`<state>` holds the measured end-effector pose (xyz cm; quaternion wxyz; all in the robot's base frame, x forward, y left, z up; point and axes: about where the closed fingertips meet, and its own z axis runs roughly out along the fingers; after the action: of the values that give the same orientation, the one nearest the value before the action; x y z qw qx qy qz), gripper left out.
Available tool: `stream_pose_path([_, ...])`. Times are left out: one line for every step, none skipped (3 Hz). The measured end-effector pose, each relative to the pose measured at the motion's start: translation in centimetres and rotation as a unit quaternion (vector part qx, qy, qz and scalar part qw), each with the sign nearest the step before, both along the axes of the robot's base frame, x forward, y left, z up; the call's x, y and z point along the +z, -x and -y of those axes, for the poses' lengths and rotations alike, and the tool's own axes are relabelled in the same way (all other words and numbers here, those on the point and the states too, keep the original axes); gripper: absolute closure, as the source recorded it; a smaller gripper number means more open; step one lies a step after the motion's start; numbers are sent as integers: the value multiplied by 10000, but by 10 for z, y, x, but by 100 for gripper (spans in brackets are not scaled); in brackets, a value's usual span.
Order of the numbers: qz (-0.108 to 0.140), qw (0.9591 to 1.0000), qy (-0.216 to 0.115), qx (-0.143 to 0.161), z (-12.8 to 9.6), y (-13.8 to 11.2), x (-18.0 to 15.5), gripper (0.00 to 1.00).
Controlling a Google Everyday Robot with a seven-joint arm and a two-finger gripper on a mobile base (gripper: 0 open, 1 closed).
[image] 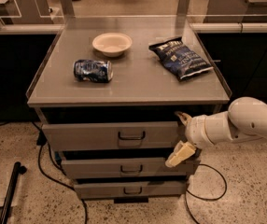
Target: Open top drawer
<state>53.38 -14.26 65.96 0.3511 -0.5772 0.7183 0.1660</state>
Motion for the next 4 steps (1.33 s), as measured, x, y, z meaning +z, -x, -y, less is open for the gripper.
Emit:
stream_pose_path([0,10000,0,0,0,0,0,0])
stream_pose_path([0,10000,0,0,0,0,0,21])
stream_pose_path([-73,9999,-87,41,-6,-1,11,44])
stream_pose_path([-77,9999,-89,46,-6,-1,11,67])
